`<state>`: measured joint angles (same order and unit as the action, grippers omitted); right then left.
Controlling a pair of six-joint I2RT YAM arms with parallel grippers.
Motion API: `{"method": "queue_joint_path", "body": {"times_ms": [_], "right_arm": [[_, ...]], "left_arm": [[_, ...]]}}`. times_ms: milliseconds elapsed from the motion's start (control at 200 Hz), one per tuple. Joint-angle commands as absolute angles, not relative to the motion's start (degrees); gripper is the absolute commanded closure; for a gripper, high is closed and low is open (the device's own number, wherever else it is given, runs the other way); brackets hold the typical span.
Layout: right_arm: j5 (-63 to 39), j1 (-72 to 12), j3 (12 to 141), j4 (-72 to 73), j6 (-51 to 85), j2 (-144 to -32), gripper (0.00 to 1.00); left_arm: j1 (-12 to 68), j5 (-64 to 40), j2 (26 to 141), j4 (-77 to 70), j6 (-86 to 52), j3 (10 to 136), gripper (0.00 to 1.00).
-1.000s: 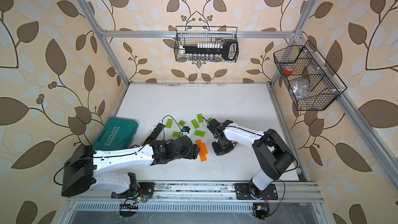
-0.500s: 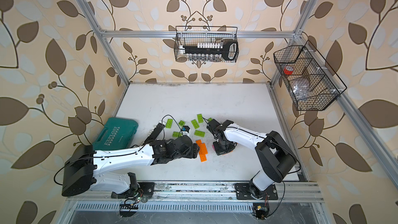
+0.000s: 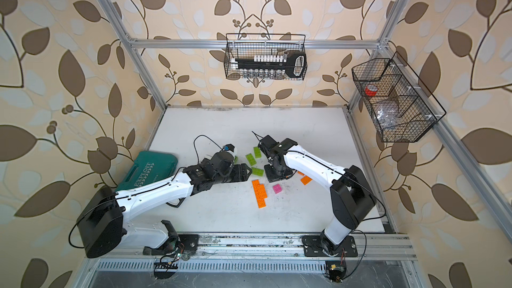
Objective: Assemble a small pinwheel with lego
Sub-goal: Assemble the lego brick with the lego brick.
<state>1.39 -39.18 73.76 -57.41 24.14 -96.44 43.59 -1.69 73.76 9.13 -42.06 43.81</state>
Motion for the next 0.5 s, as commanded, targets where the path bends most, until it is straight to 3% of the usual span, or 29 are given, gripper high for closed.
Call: {"method": "queue_joint_path", "body": {"times_ms": [0,240,495], "right_arm": [[-1.95,-41.46,78.33,-59.76,23.09,-101.02,0.93],[-4.21,-43.51,86.01,-61.99,22.76,-109.26,0.93],[-4.58,-43.59,90.74,-63.98,22.95,-114.53,0.92]], "left_arm": [[41.03,-4.69,68.13,6.69,-44.46,39.24,0.20],[34.76,-9.42,61.52,1.73,-48.60,29.56,0.17],[33.24,-10.91,60.20,2.09,-48.59,28.37,0.17]]}}
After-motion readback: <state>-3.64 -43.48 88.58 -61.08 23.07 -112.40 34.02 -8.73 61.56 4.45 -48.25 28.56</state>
